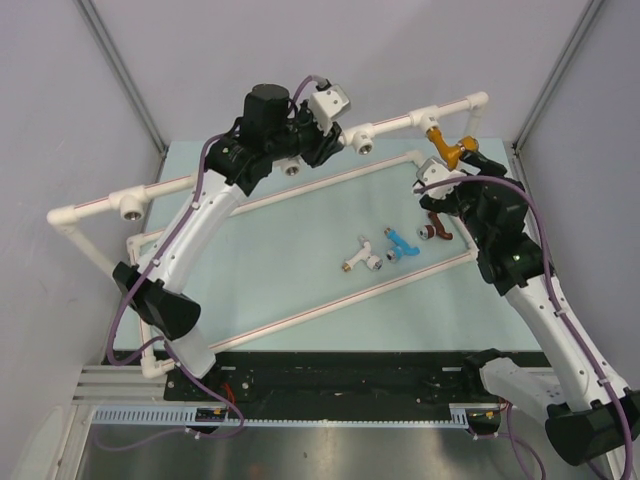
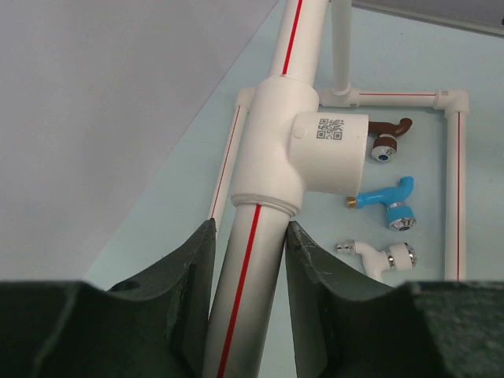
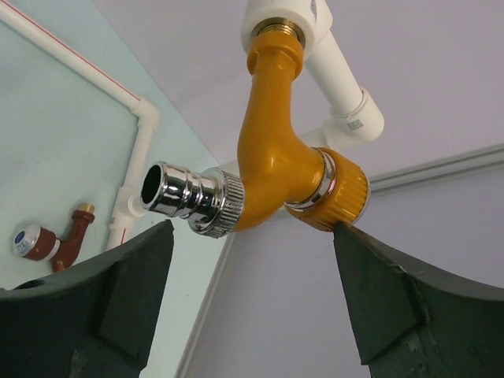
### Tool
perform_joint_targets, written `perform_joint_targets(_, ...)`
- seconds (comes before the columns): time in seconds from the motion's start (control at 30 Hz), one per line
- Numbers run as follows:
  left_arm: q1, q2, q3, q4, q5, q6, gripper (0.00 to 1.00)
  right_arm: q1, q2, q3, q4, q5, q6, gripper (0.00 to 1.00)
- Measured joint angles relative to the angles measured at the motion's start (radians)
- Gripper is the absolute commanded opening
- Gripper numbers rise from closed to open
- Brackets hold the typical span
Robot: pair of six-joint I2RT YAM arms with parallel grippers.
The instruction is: Install the water faucets
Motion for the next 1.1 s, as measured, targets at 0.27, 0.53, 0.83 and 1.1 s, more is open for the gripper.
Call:
perform_joint_targets(0.27, 0.014, 0.003, 0.000, 0.006, -0.014, 0.001, 0.00, -0.016, 0.058, 0.009, 0.077, -0.042, 0.250, 0.43)
perform_joint_targets(0.53, 0.024, 0.005, 0.000, 0.013, -0.028, 0.008, 0.00, -0.069, 0.095, 0.009, 0.118, -0.203, 0.771, 0.07)
perform_joint_targets(0.83, 0.035, 0.008, 0.000, 0.023, -0.043, 0.011, 0.00, -0.226, 0.139, -0.008, 0.336, -0.475, 1.625, 0.00)
perform_joint_targets(1.1, 0.033, 0.008, 0.000, 0.014, -0.032, 0.009, 0.00, -0.352, 0.125, -0.116, 0.687, -0.556, 2.122, 0.28)
